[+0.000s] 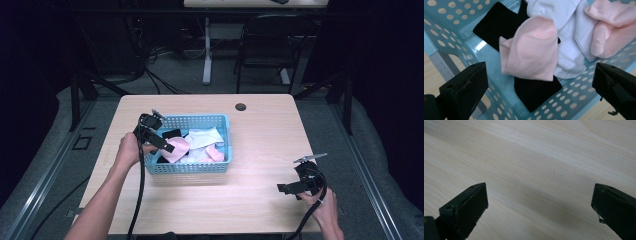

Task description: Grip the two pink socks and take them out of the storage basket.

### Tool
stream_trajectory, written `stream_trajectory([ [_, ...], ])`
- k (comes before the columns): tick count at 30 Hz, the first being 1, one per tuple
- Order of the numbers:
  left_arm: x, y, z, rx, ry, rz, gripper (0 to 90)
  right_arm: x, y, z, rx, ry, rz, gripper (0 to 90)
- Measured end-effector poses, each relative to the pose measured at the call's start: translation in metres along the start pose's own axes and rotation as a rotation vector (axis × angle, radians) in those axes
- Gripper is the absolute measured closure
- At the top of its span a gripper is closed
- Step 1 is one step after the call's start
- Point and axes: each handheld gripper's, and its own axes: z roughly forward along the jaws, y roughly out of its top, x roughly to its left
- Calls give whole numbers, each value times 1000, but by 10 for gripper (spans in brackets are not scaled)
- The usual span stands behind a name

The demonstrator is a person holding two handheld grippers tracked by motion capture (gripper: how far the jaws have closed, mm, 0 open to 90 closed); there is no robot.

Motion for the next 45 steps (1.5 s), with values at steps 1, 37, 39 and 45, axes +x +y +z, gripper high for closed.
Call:
stream_trajectory([
  [1, 0, 2, 2, 5, 4, 0, 9, 0, 0, 0, 1, -1, 0, 4],
  [37, -2, 16, 55, 172, 46, -24, 592, 4, 2, 0, 3, -3, -29, 15],
  [39, -2, 15, 53, 165, 48, -18, 626, 4, 1, 1, 1, -4, -34, 16],
  [45, -4, 14, 42, 121, 46, -3, 798, 5, 1, 2, 3, -12, -37, 18],
])
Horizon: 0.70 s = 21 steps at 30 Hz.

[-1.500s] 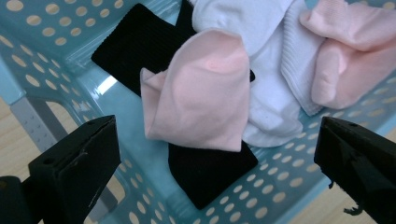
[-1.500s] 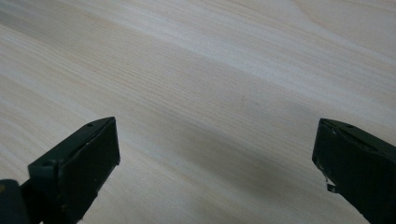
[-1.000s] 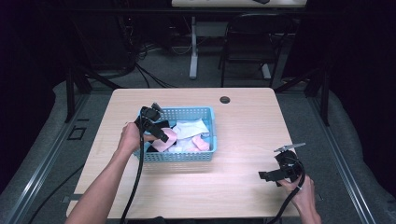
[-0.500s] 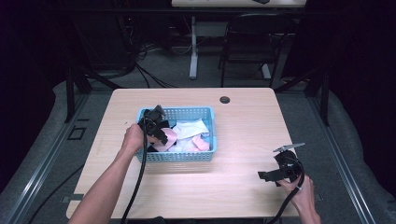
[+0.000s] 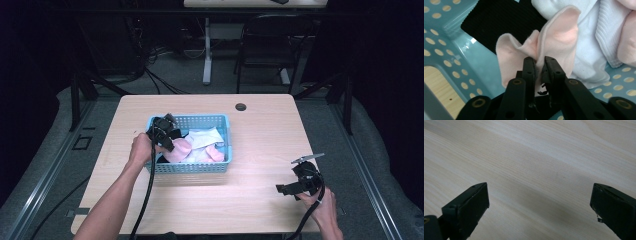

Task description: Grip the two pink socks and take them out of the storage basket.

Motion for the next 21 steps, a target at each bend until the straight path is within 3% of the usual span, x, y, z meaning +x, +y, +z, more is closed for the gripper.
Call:
stream_trajectory([
  [8, 0, -4, -8, -26, -1, 2, 846, -2, -1, 4, 22, -22, -2, 17],
  [21, 2, -8, -21, -51, 5, 13, 855, -1, -3, 18, 104, -30, -34, 0],
])
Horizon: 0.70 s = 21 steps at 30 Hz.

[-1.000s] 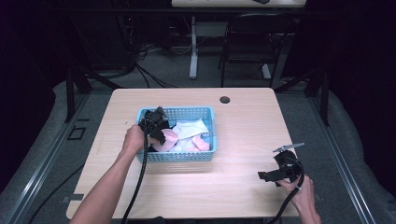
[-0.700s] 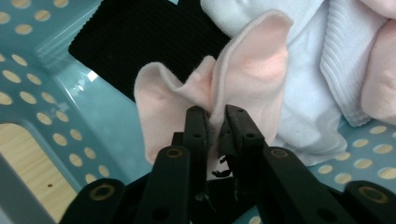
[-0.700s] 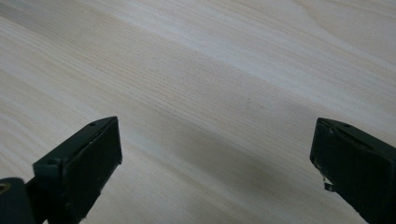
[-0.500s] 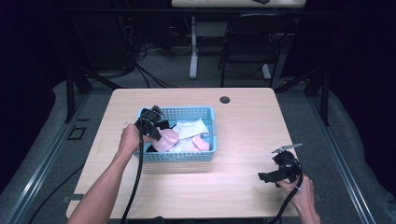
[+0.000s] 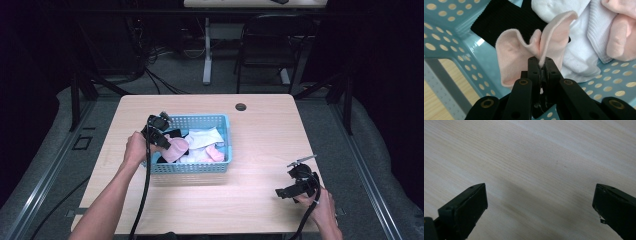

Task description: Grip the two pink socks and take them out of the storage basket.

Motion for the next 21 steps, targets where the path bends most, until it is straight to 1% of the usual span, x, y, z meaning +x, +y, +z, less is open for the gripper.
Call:
stream_trajectory([
  [1, 1, -1, -3, -5, 4, 0, 854, 0, 0, 3, 13, 2, -10, 0],
  [2, 1, -1, -3, -5, 4, 0, 855, 0, 0, 3, 13, 2, -10, 0],
  [3, 1, -1, -6, -9, 5, -2, 855, 0, -1, 6, 37, 5, -11, 0],
  [5, 2, -2, -9, -21, 6, -2, 855, 1, -1, 9, 55, 1, -26, 0],
  [7, 3, -3, -14, -29, 2, 1, 855, 3, -1, 11, 51, -6, -25, 0],
  [9, 3, -3, -17, -36, 3, -4, 855, 3, 0, 11, 54, -2, -31, 0],
  [10, 3, -3, -20, -44, -1, -5, 855, 4, 0, 11, 57, -8, -36, 0],
  [11, 3, -3, -23, -45, -3, 5, 855, 4, 0, 11, 68, -23, -49, 0],
  [12, 3, -2, -26, -49, -6, 6, 855, 5, 0, 12, 61, -18, -46, 0],
  [13, 3, -2, -29, -55, -4, 7, 855, 6, 0, 12, 66, -32, -52, 0],
  [14, 3, -2, -29, -55, -4, 7, 855, 6, 0, 12, 66, -32, -52, 0],
  [15, 3, -2, -35, -63, -2, 10, 855, 7, -2, 14, 47, -59, -51, 0],
  [16, 3, -2, -35, -63, -2, 10, 855, 7, -2, 14, 47, -59, -51, 0],
  [17, 3, -2, -38, -67, -3, 11, 855, 6, -4, 15, 9, -66, -37, 0],
  [18, 2, -2, -43, -78, 2, 14, 855, 5, -4, 15, 9, -69, -41, 0],
  [20, 2, -2, -45, -78, 1, 17, 855, 5, -5, 14, 12, -68, -39, 0],
  [21, 1, -3, -50, -90, -3, 16, 855, 5, -6, 15, -15, -66, -32, 0],
])
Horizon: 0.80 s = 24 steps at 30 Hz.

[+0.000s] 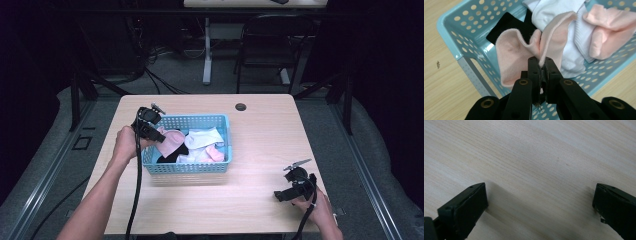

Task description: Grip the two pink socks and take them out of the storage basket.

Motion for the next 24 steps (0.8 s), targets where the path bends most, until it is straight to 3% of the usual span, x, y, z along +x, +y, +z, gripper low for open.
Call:
stream_trajectory([
  [5, -1, -1, -15, -25, -12, 2, 855, 0, -2, 0, -33, -7, 11, 0],
  [16, -1, -7, -56, -61, -7, 18, 855, 0, -3, 0, -35, -13, 11, 0],
  [24, 1, -28, -87, -83, 20, 22, 855, 0, -3, 0, -33, -14, 14, 0],
])
